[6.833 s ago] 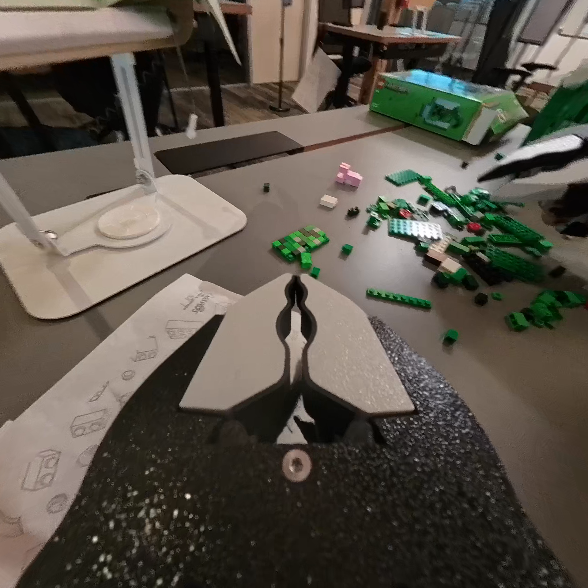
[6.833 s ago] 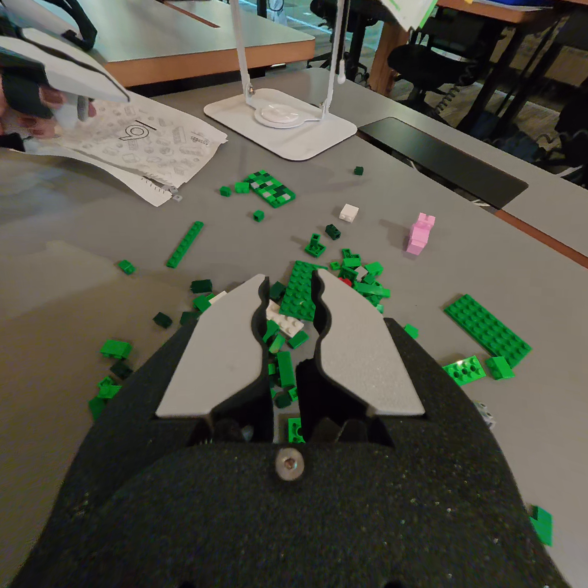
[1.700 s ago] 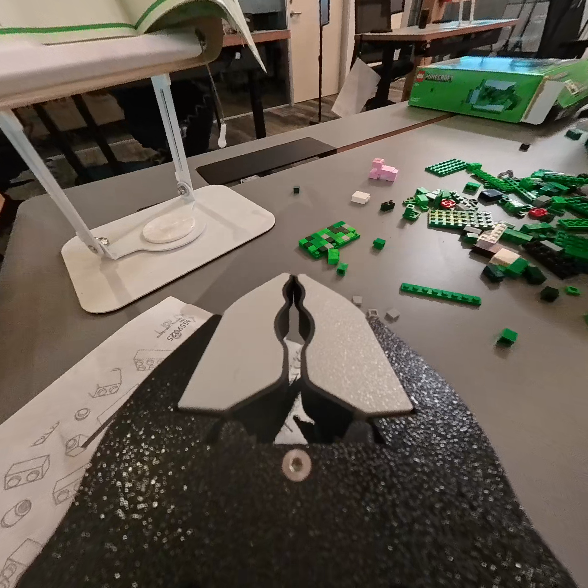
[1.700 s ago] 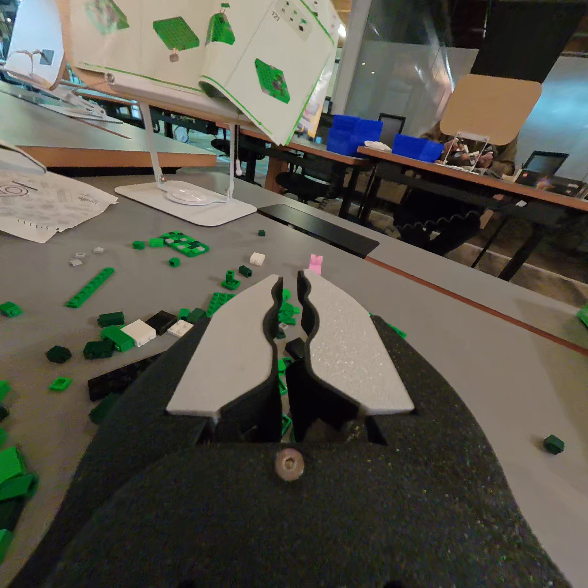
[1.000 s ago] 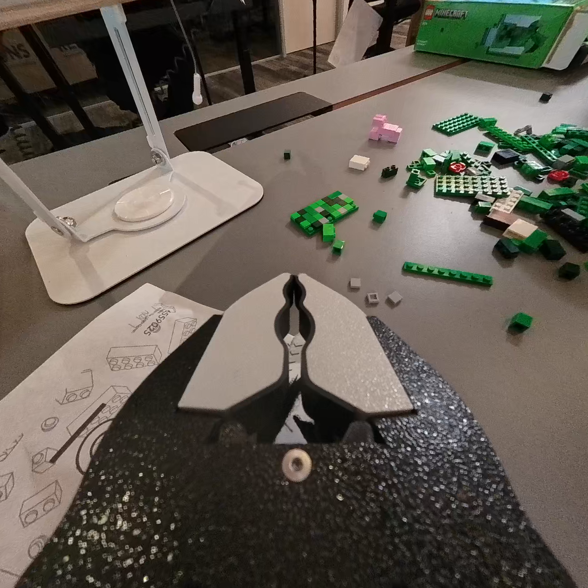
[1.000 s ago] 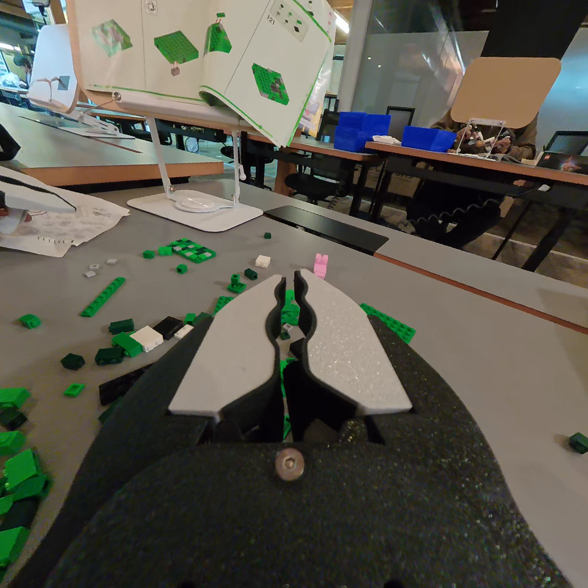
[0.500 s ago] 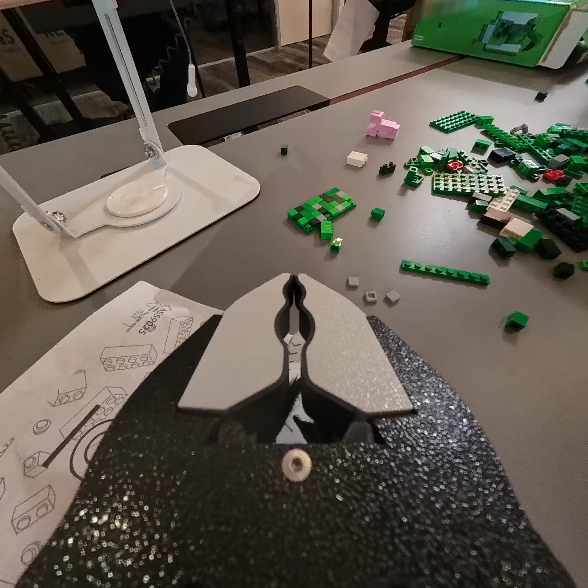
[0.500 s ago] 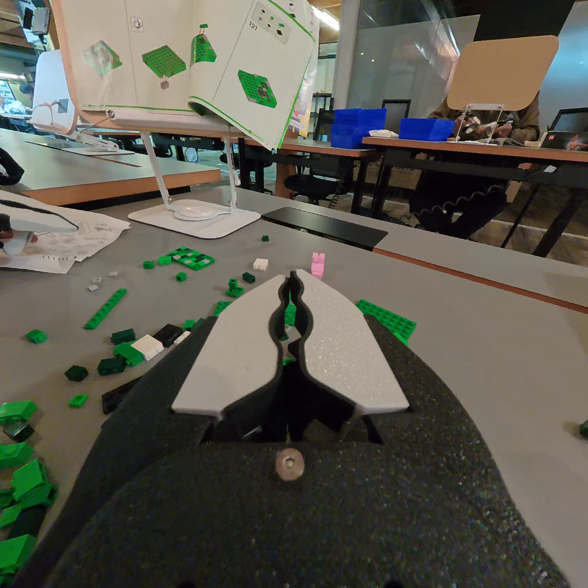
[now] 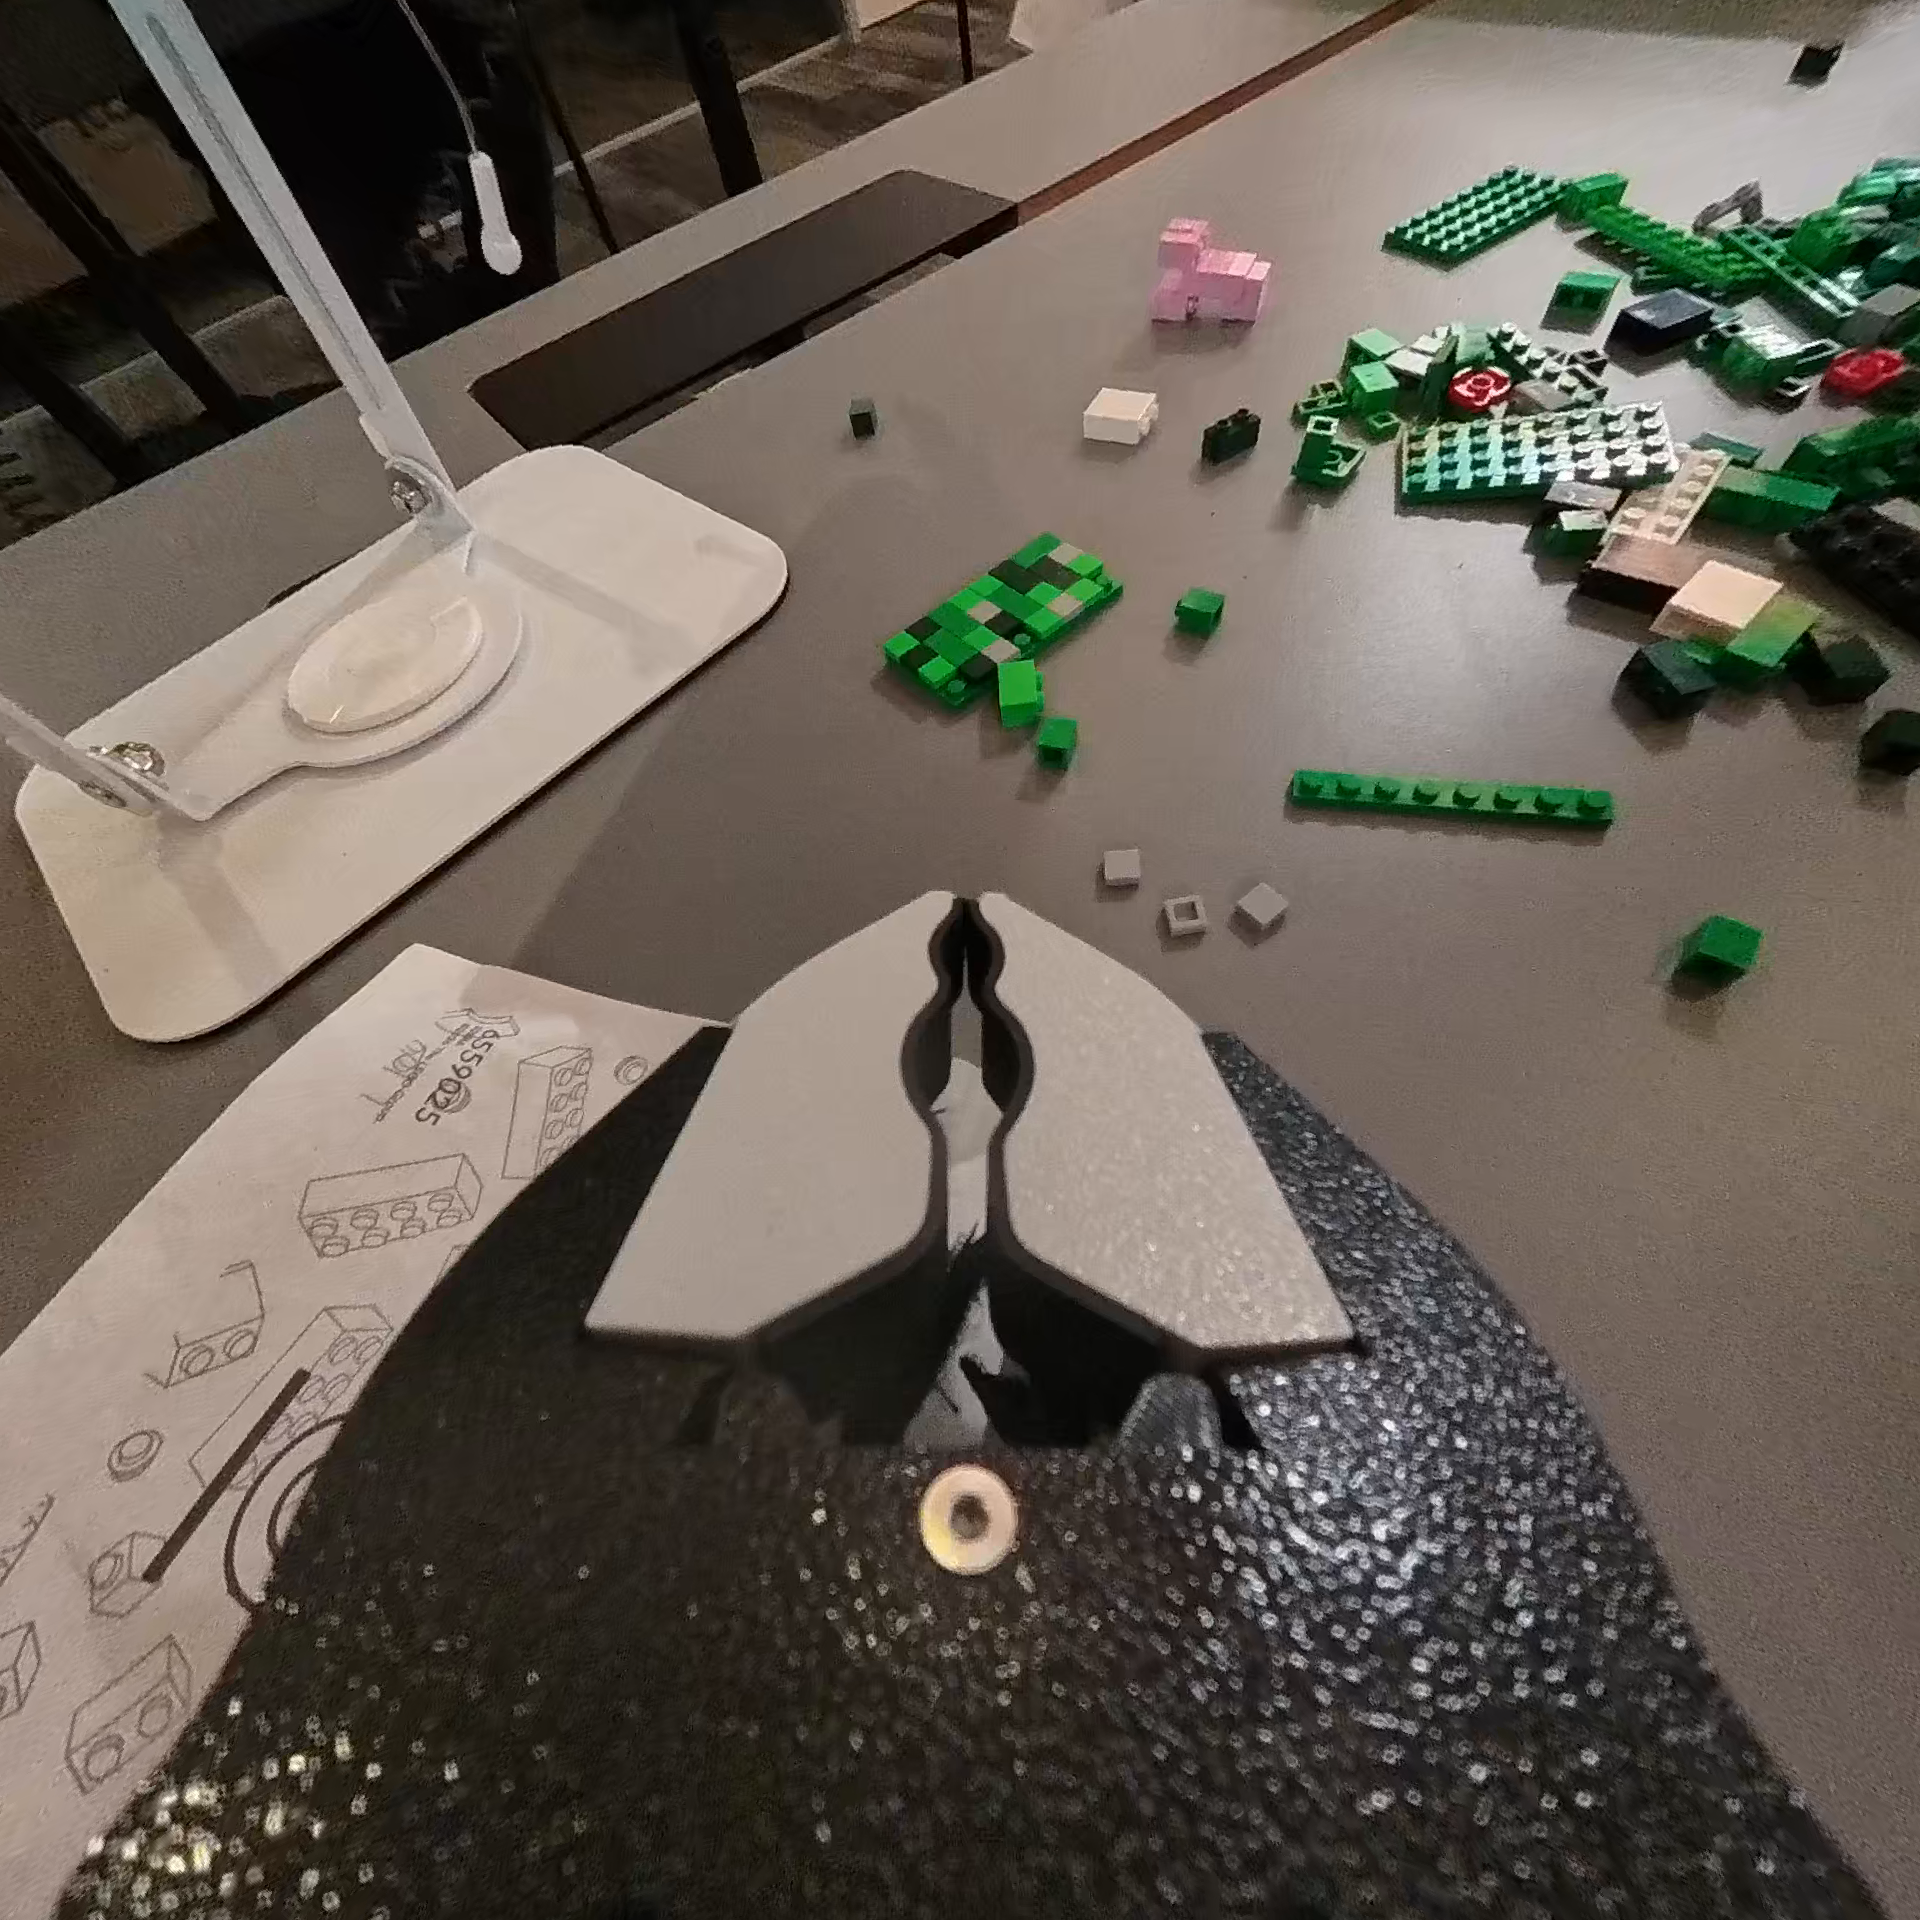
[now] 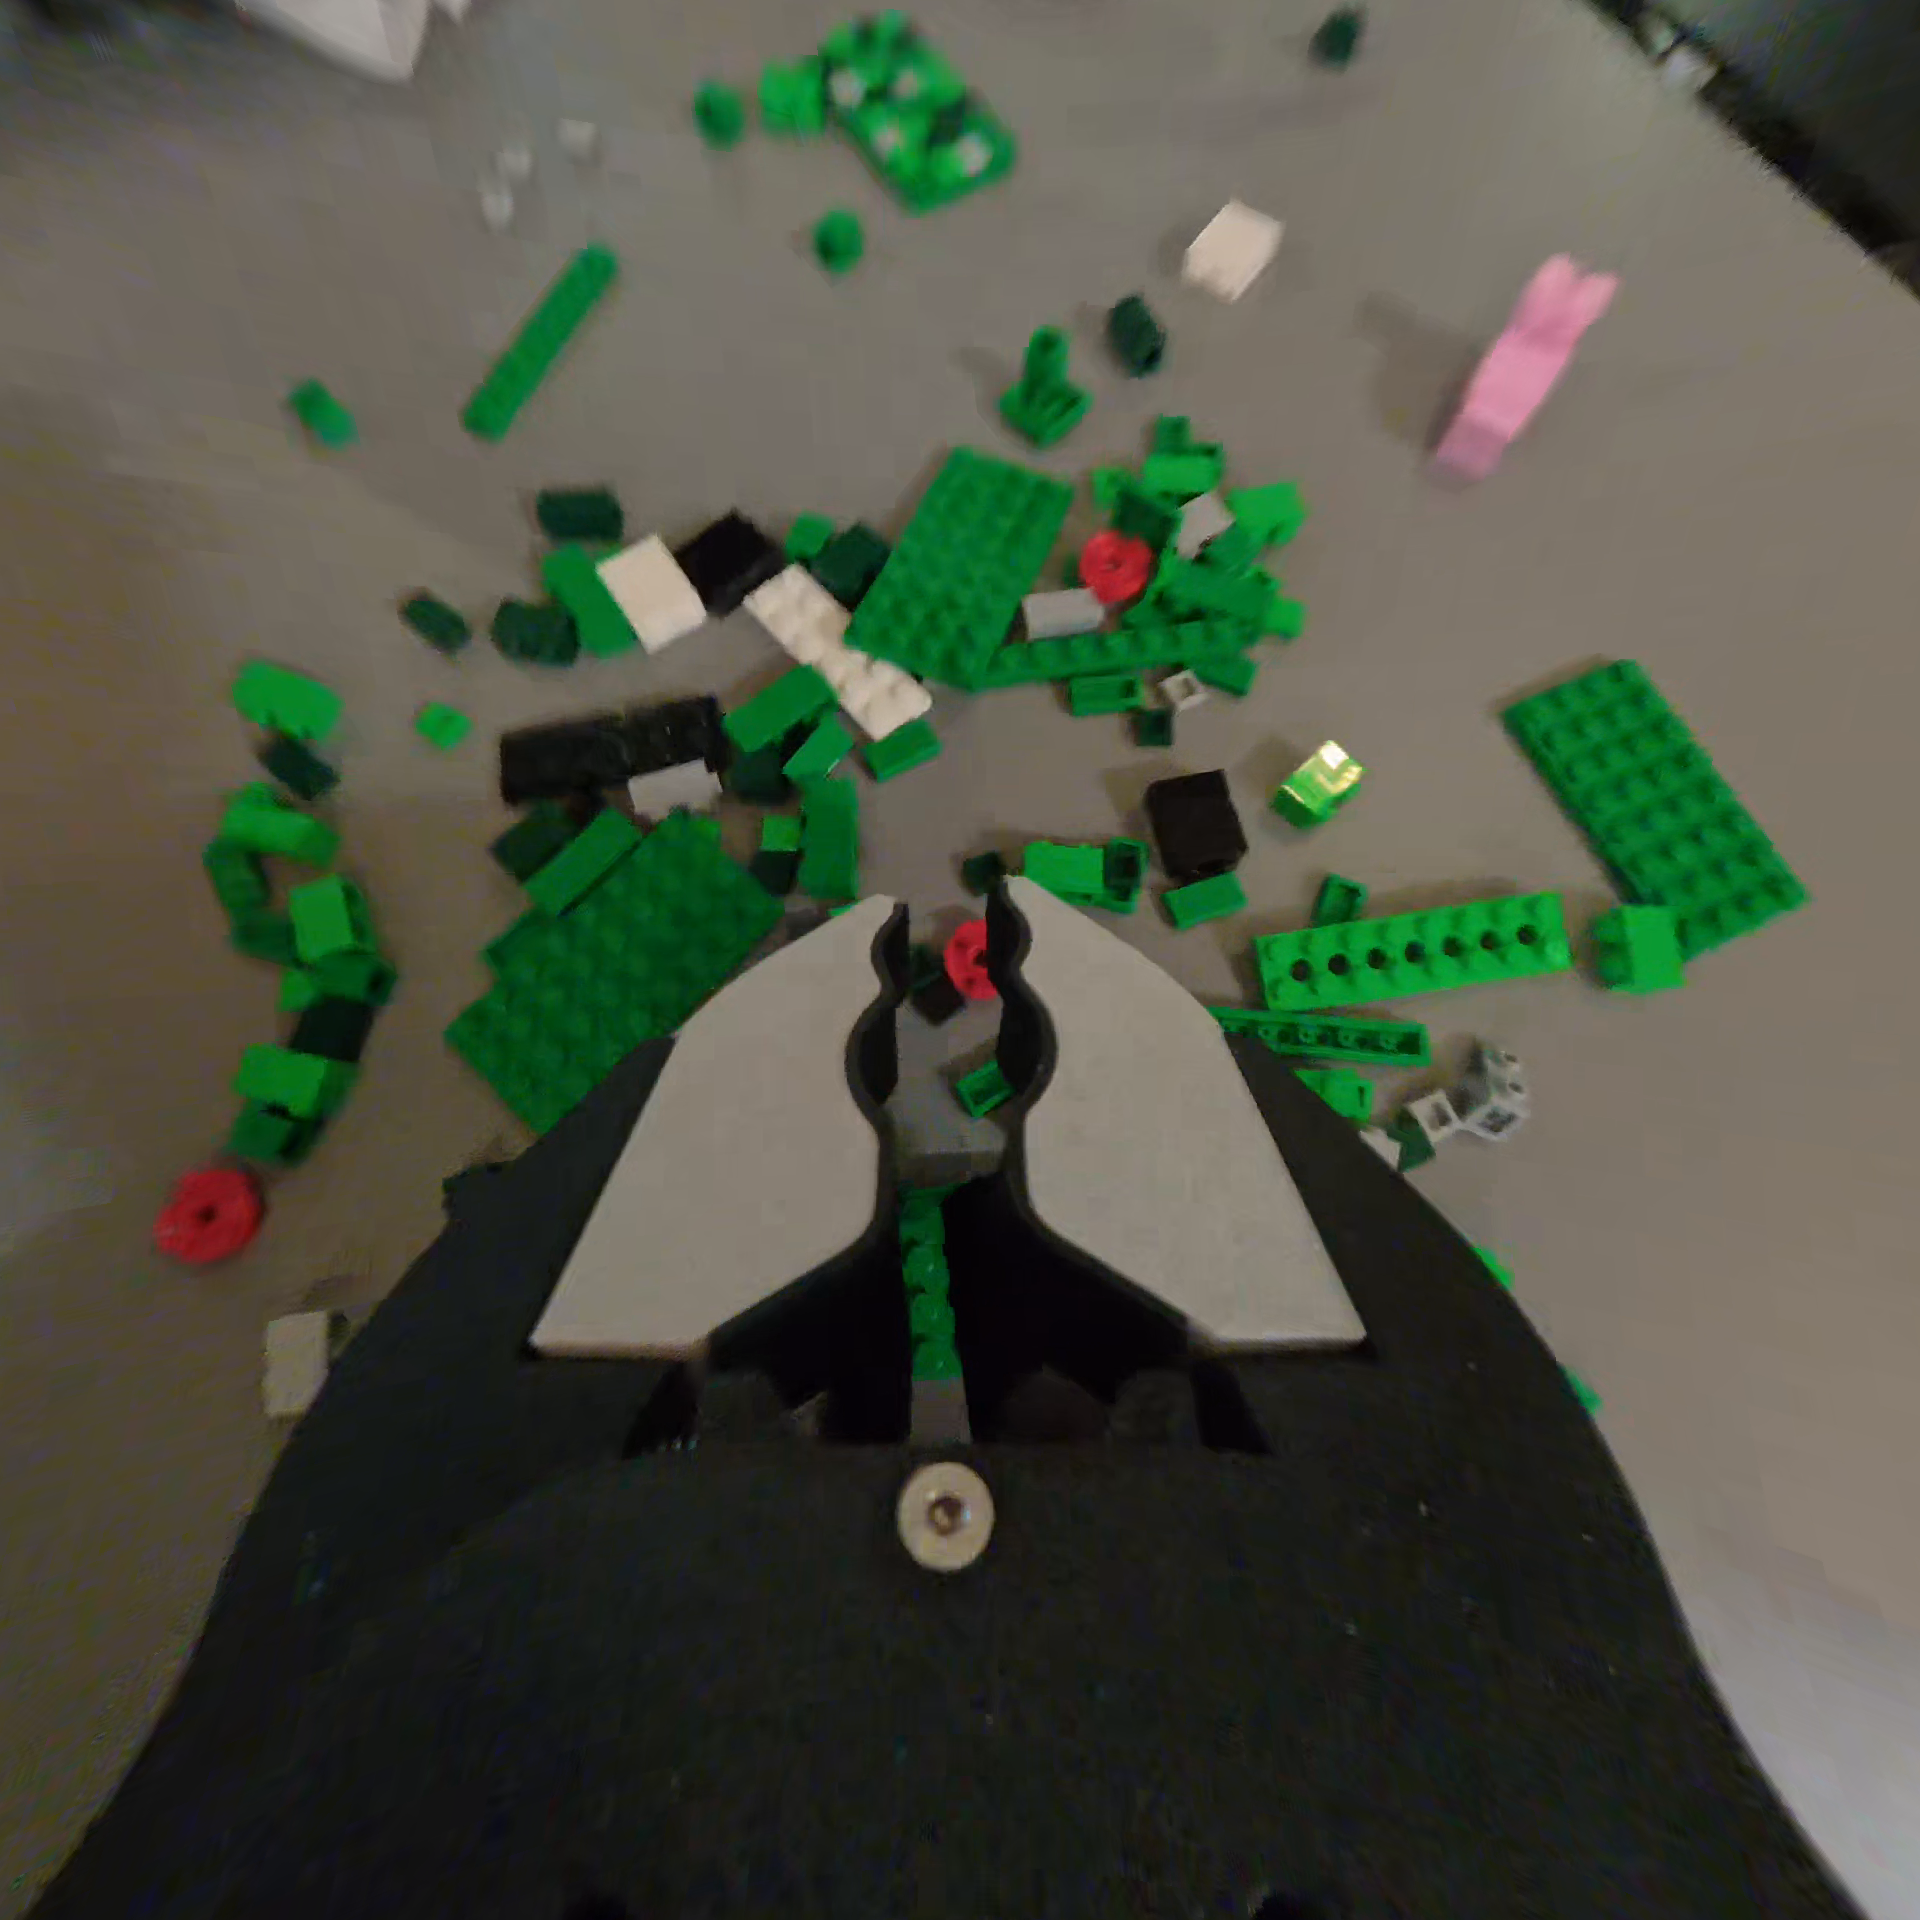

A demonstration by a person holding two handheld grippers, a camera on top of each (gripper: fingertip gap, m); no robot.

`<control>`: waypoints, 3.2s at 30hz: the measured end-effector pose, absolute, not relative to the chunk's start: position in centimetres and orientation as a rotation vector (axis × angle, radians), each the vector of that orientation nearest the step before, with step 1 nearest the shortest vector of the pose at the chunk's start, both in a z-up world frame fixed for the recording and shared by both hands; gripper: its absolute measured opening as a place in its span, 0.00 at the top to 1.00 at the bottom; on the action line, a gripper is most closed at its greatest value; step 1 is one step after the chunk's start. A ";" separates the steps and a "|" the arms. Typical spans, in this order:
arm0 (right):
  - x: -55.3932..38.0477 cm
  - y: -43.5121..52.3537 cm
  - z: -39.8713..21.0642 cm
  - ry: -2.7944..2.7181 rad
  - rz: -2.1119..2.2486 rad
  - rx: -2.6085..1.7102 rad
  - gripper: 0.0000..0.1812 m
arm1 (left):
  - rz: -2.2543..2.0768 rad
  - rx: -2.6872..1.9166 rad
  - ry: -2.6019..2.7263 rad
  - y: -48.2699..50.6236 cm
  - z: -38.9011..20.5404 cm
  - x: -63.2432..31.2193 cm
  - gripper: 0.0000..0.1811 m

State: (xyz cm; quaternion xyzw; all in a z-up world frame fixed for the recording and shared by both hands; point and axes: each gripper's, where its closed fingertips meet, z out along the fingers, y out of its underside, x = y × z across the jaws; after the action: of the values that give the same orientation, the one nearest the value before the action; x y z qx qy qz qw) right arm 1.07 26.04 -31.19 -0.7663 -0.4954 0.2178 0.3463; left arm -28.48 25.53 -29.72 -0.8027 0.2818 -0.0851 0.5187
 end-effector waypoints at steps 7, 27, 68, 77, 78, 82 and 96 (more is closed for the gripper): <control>0.3 25.5 -33.1 -1.562 0.514 -2.025 0.90 | -0.215 -1.922 0.672 25.5 -29.6 -28.5 1.00; 1.3 24.9 -33.7 -2.017 0.445 -2.066 0.96 | -0.221 -1.945 0.712 25.3 -30.2 -28.1 1.00; -23.5 24.1 -31.1 -2.043 0.575 -1.407 0.92 | -0.232 -1.985 0.741 25.3 -30.8 -27.9 1.00; -21.4 25.5 -27.9 -1.926 0.545 -1.436 0.92 | -0.243 -1.980 0.738 25.3 -30.7 -27.9 1.00; -20.2 25.7 -27.3 -1.906 0.560 -1.461 0.92 | -0.242 -1.981 0.740 25.3 -30.7 -27.9 1.00; -13.3 26.8 -27.0 -1.895 0.557 -1.678 0.89 | -0.235 -1.986 0.745 25.3 -30.9 -27.9 1.00; 0.9 26.8 -32.7 -2.146 0.251 -2.032 0.91 | -0.216 -1.998 0.773 25.2 -31.2 -27.7 1.00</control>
State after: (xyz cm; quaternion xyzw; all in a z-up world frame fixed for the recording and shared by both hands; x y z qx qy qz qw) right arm 0.94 26.80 -32.69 -0.6825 -0.7207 0.0843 0.0876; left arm -27.71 25.21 -31.15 -0.8168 0.3160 -0.0881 0.4746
